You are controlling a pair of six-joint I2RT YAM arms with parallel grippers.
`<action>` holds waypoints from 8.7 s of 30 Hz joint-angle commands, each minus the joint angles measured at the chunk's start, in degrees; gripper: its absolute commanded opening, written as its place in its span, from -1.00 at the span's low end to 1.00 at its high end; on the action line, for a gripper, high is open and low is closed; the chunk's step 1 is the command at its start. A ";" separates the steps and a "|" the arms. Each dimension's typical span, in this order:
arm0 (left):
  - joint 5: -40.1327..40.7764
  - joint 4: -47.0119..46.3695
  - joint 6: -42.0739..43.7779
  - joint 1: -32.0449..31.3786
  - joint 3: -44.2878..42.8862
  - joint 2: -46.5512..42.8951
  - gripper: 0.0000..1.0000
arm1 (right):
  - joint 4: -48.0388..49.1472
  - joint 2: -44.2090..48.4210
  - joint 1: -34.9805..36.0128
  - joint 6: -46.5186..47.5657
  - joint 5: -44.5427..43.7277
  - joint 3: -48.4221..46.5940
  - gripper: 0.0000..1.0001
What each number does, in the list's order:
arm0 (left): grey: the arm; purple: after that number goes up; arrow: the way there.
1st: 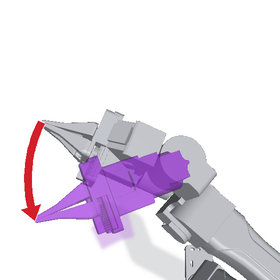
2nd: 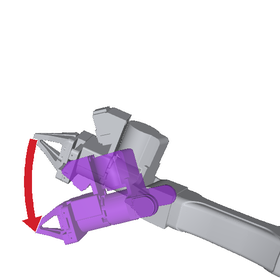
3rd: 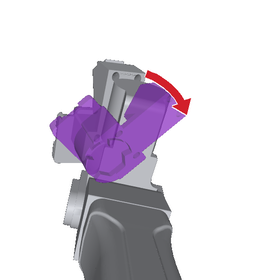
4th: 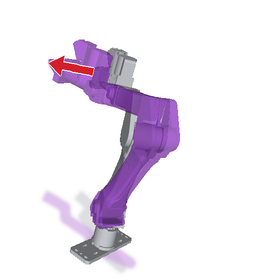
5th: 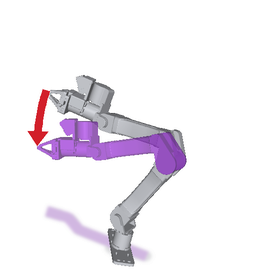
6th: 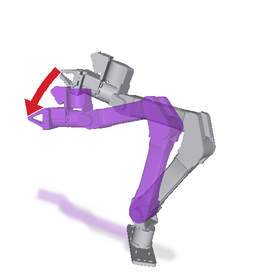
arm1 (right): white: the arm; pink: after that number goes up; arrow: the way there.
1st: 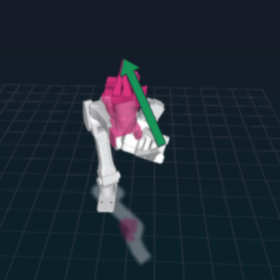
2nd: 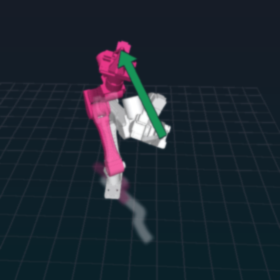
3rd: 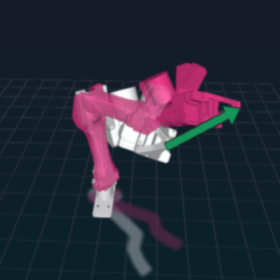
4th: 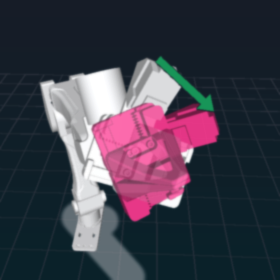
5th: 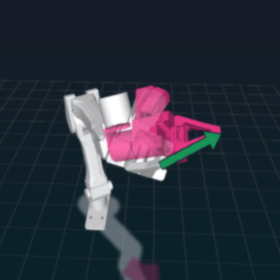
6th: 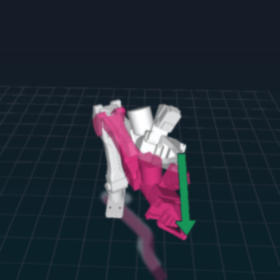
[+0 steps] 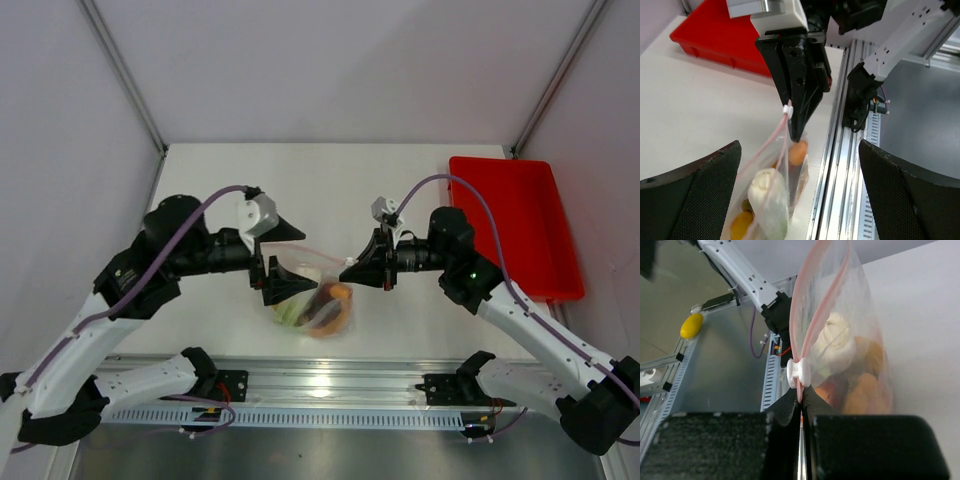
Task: Place the food in the zip-top bag and seal the zipper
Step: Zip the zipper food storage bag at the center of the board.
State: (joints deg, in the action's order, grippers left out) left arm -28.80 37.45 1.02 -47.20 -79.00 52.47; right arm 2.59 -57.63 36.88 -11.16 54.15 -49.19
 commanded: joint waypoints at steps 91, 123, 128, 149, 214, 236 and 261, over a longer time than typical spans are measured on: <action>-6.37 -4.42 2.32 -0.44 8.08 3.52 -0.99 | -3.29 2.95 18.40 -3.78 -30.32 -4.34 -1.00; -15.94 -2.03 1.18 1.32 5.09 6.15 -0.99 | -0.05 -4.16 16.03 -0.09 -14.43 -8.64 -1.00; -16.20 -1.86 1.44 1.41 5.79 6.33 -0.99 | 0.75 -3.90 14.71 -0.70 -13.55 -9.52 -0.90; -11.63 1.22 1.00 2.73 4.47 7.91 -0.99 | 11.55 -1.00 14.53 -10.28 -16.88 -6.54 -1.00; -13.30 0.07 -0.40 9.76 8.60 2.90 -0.98 | -5.32 -4.78 18.23 -1.32 -17.32 -9.35 -0.72; -11.63 3.33 1.01 9.67 12.38 2.46 -0.67 | -5.84 0.05 13.57 -3.52 -17.24 -6.88 -0.59; -11.54 1.57 -0.49 9.76 10.89 -0.87 -0.99 | 1.80 5.68 7.59 -9.23 -13.10 -0.47 -1.00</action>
State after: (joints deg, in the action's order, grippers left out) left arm -39.18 40.49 1.04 -37.93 -66.41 52.77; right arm -2.39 -51.37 44.66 -18.13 39.86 -49.19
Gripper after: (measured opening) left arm 0.006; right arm 0.008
